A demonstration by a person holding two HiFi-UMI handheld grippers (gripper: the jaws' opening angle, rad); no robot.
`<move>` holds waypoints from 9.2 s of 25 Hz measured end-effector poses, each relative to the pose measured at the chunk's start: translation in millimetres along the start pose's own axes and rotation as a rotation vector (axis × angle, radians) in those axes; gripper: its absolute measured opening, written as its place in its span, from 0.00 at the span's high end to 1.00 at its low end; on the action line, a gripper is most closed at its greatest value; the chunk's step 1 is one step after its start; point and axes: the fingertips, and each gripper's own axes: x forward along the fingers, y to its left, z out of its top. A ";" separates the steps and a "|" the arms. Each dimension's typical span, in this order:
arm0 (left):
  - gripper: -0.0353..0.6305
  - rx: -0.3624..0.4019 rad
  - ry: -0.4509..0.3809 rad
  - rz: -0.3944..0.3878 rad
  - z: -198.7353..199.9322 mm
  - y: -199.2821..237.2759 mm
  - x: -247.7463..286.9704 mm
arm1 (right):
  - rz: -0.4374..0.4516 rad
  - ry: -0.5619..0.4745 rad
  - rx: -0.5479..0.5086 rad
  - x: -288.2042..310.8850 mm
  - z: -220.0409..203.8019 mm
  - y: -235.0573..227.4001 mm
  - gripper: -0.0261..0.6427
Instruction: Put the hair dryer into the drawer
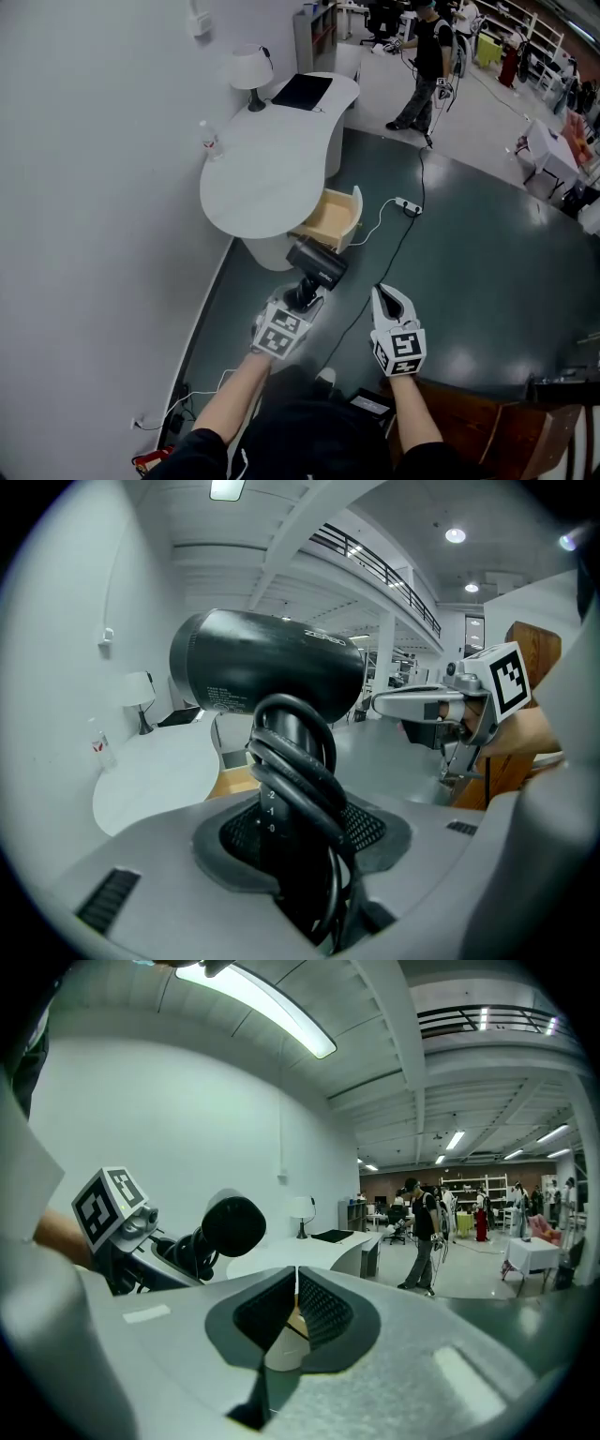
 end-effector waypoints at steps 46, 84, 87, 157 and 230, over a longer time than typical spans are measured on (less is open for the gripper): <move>0.67 0.013 0.080 -0.184 99.4 135.9 235.7 | -0.096 0.146 0.031 245.2 22.2 -166.7 0.95; 0.67 -0.211 0.209 0.044 97.3 163.9 334.3 | 0.251 0.214 0.023 341.8 -10.3 -236.2 0.95; 0.67 -0.207 0.217 0.042 90.2 171.3 346.9 | 0.237 0.224 0.014 353.2 -17.7 -240.6 0.95; 0.67 -0.390 0.677 -0.048 -98.1 186.5 447.0 | 0.317 0.438 0.084 362.2 -133.5 -201.6 0.95; 0.62 -0.503 0.809 -0.008 -119.6 203.5 503.6 | 0.287 0.504 0.107 368.1 -156.8 -229.0 0.95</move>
